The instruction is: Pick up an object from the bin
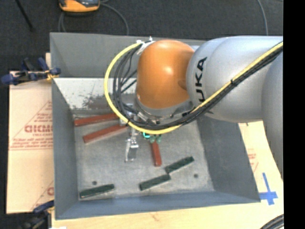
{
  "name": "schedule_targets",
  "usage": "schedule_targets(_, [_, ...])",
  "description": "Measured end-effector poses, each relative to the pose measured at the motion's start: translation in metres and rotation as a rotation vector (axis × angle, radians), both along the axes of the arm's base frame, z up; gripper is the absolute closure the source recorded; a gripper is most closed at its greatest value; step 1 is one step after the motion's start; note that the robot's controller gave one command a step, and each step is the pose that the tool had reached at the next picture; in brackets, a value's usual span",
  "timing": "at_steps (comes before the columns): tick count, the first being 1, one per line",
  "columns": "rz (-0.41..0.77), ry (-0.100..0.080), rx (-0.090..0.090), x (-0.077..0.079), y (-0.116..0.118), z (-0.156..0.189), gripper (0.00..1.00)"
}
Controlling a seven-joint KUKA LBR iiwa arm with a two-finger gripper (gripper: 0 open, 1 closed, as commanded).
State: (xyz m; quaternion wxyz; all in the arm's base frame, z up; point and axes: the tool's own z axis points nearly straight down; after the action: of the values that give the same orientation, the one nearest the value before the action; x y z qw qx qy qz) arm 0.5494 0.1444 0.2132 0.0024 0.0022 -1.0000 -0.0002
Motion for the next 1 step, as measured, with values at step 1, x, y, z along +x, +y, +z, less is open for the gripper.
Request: schedule_targets(1, [-0.003,-0.007,0.001,0.0016,-0.0007,0.0045,0.00])
